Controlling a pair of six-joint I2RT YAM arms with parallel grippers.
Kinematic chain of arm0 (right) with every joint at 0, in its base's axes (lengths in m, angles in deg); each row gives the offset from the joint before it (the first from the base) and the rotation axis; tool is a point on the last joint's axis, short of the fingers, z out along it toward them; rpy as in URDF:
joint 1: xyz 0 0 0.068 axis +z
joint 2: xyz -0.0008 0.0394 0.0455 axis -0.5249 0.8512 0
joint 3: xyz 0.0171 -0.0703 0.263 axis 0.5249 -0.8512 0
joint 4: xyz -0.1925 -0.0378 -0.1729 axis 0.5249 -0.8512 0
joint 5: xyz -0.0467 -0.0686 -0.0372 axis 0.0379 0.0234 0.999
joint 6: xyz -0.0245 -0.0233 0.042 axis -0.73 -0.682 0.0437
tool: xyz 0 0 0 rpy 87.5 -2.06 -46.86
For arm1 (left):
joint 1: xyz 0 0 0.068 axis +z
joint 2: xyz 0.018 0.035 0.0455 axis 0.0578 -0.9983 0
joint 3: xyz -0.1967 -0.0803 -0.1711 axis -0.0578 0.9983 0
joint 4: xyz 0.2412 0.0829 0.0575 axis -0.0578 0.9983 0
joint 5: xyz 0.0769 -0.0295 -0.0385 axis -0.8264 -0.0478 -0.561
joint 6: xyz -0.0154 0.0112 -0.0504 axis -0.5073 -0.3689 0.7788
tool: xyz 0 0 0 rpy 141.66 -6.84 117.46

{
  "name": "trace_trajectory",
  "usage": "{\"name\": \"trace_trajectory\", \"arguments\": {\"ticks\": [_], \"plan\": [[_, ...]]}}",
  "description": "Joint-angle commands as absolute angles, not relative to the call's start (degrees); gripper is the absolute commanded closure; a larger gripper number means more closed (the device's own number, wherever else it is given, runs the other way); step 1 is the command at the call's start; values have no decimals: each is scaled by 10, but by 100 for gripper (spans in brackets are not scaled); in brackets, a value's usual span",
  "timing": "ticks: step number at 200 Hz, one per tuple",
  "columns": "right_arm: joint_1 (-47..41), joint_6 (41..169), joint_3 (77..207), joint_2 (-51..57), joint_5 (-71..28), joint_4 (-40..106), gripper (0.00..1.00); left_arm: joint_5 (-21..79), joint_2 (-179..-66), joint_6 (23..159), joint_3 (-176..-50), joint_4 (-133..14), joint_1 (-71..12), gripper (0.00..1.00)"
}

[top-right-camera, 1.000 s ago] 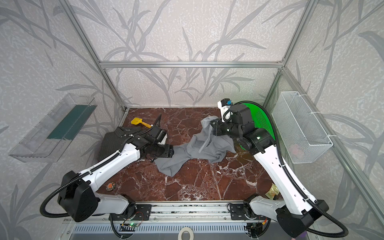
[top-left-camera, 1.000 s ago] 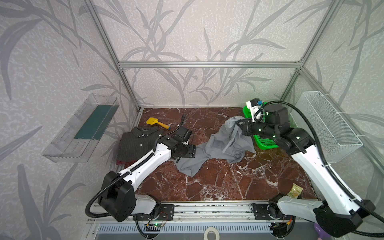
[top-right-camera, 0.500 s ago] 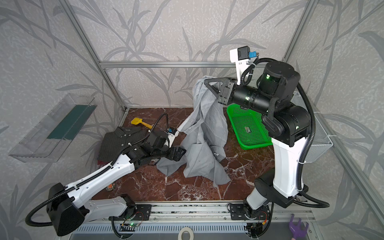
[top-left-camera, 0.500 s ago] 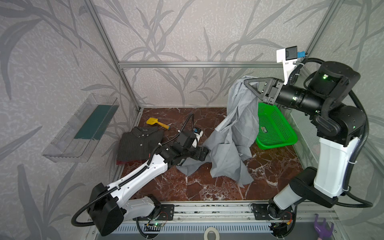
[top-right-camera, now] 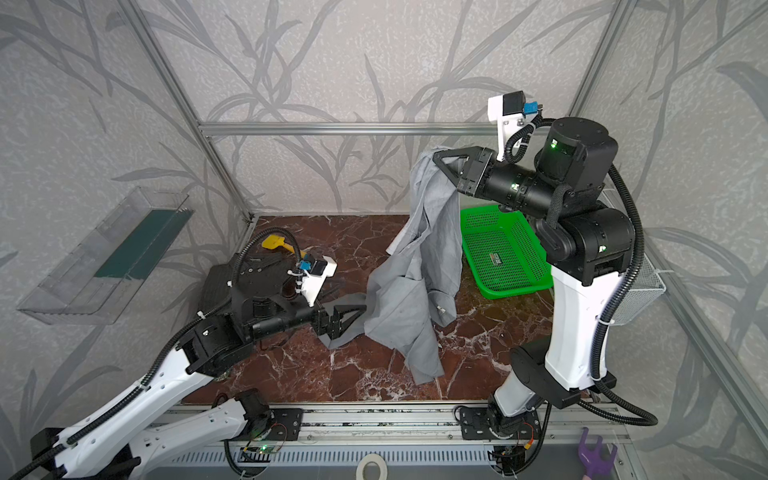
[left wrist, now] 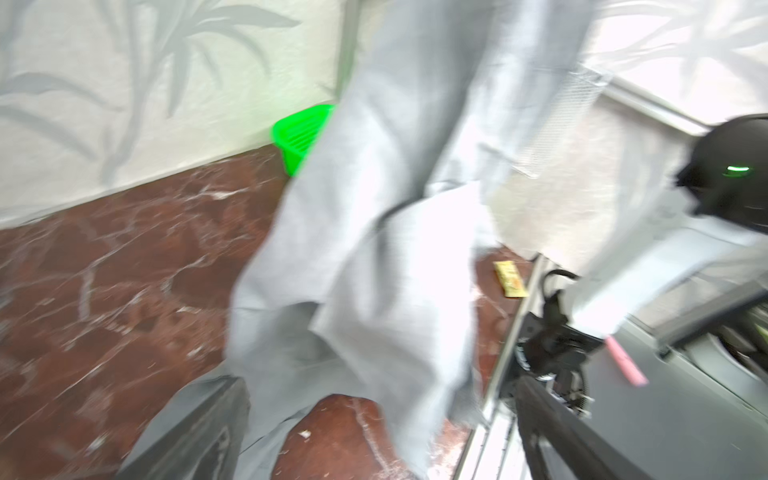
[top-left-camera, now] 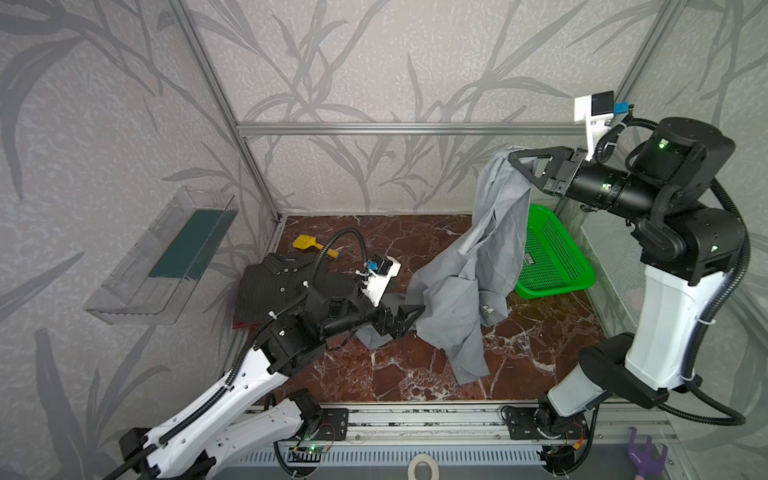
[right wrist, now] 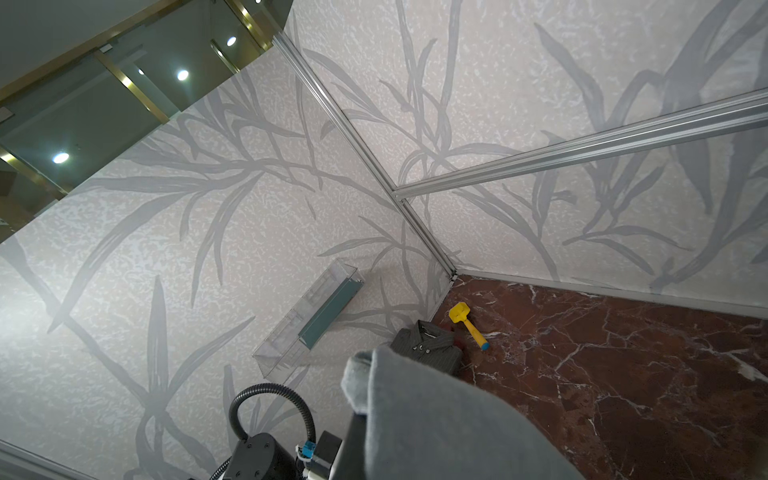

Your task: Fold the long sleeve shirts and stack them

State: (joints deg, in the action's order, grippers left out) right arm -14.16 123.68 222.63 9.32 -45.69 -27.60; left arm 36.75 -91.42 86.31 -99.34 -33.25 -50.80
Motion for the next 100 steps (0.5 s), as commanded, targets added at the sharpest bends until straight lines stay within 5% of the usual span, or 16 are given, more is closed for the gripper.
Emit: {"name": "trace_trajectory", "arguments": {"ticks": [1, 100], "plan": [[-143, 1222, 2217, 79, -449, -250, 100, 401, -962, 843, -992, -319, -538, 1], [-143, 1224, 2190, 55, -441, -237, 100, 361, -1057, 910, -963, -462, -600, 1]]}}
